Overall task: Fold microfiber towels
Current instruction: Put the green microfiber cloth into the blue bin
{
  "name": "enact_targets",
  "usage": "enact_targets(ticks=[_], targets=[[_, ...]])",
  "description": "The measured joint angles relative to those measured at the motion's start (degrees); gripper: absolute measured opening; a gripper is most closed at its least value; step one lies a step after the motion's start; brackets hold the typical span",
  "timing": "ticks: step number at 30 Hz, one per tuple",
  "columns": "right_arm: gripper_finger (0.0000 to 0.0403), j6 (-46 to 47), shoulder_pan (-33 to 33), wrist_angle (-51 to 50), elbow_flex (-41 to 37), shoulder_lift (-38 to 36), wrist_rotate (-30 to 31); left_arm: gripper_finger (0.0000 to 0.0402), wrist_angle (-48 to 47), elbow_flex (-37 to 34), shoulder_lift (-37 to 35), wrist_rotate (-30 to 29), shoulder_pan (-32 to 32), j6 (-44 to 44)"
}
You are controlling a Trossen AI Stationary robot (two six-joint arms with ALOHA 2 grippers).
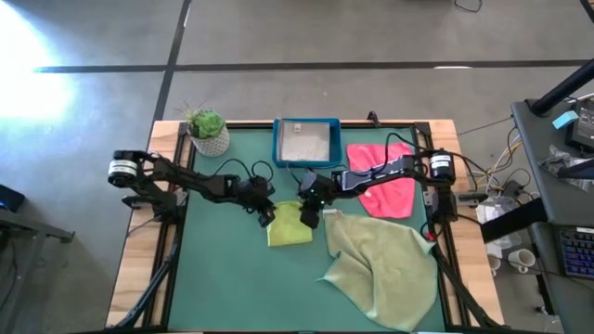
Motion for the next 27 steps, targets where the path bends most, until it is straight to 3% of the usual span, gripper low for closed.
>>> enact_targets(ticks=[13,22,27], targets=[[0.0012,4.7,0.0,-3.4,0.0,-5.5,0.8,0.0002,0.3,1.9,-2.4,0.1,0.0,4.2],[0.0012,7.1,0.1,-9.7,0.0,-10.5,7.6,0.0002,-0.4,4.3,-6.7,-0.7,0.1,10.7],[0.0012,8.3,0.1,-11.0,0.0,-13.9,12.4,0.0002,-2.4,5.7,-9.0,-5.7,0.5,16.2]])
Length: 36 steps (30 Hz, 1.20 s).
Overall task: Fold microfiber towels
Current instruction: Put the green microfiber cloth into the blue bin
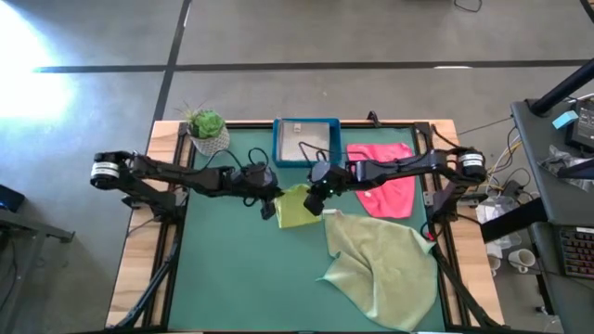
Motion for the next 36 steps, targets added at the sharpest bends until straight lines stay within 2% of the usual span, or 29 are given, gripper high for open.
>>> enact_targets(ticks=[8,18,22,29,36], targets=[[0.0011,1.5,-1.1,-0.9,0.0,-3.1,5.5,0.0002,-1.0,3.4,-1.1,-7.0,2.2,6.0],[0.0011,2.6,-6.6,0.6,0.0,-4.2,9.5,0.0002,-1.0,8.9,-1.1,-8.8,8.3,14.6],[0.0011,2.4,-10.8,3.5,0.0,-5.0,9.1,0.0002,-1.0,10.4,-1.0,-8.7,12.1,17.0],[0.0011,-0.7,-16.8,9.9,0.4,-5.6,5.0,0.0001,-0.2,12.6,-1.0,-6.9,18.5,20.4],[0.0011,-5.9,-21.9,5.3,7.5,-1.8,1.9,0.0001,0.6,16.3,5.2,-5.3,22.6,21.2]])
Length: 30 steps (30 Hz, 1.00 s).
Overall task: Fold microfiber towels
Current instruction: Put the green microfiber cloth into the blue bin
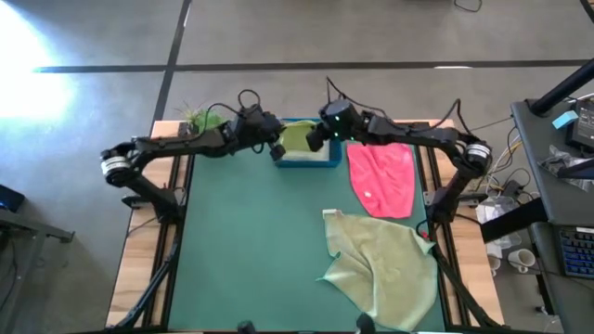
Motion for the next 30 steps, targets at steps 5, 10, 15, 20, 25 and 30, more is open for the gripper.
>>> enact_targets(ticks=[5,10,15,20,25,30], targets=[[0.0011,-1.4,-2.0,-12.1,7.7,6.1,-0.4,0.0001,-1.5,3.7,5.7,0.3,2.0,-0.1],[0.0009,-3.6,-2.1,-16.2,12.6,8.5,-0.5,0.0001,-4.9,6.5,6.6,0.3,2.0,0.0],[0.0009,-5.3,-2.2,-20.7,17.7,8.5,-0.5,0.0001,-8.1,9.1,4.9,0.3,2.0,-0.2],[0.0009,-6.8,-2.0,-29.1,22.1,8.5,-0.9,0.0001,-16.4,11.6,3.6,1.3,1.4,-3.4],[0.0009,-7.1,-1.6,-31.2,22.1,8.5,-1.4,0.0001,-18.2,11.5,3.3,2.7,0.6,-6.1],[0.0009,-7.6,-1.6,-30.6,19.6,8.8,-1.6,0.0001,-18.1,11.4,5.0,2.7,0.3,-6.2]])
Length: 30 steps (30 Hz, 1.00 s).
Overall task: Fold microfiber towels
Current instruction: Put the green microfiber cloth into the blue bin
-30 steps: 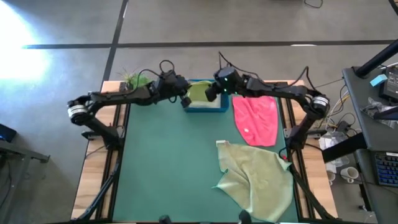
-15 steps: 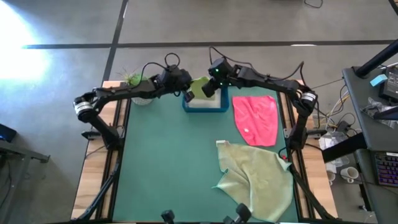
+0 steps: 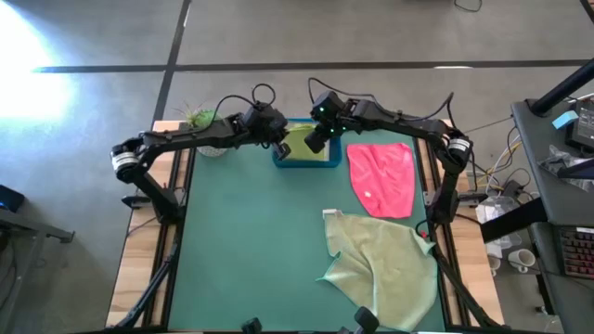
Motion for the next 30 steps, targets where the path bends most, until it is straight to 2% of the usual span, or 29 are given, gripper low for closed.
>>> enact_targets(ticks=[7,19,30], targets=[[0.0009,0.3,-1.3,2.4,-0.9,2.8,-0.8,0.0001,0.2,0.1,5.2,-1.1,0.1,0.1],[0.0009,1.1,-2.8,4.2,-0.9,8.7,0.9,0.0001,0.4,4.6,12.9,-3.3,2.3,5.1],[0.0016,1.8,-4.2,5.7,-0.9,8.8,1.1,0.0001,2.2,6.7,14.4,-8.7,3.3,9.6]])
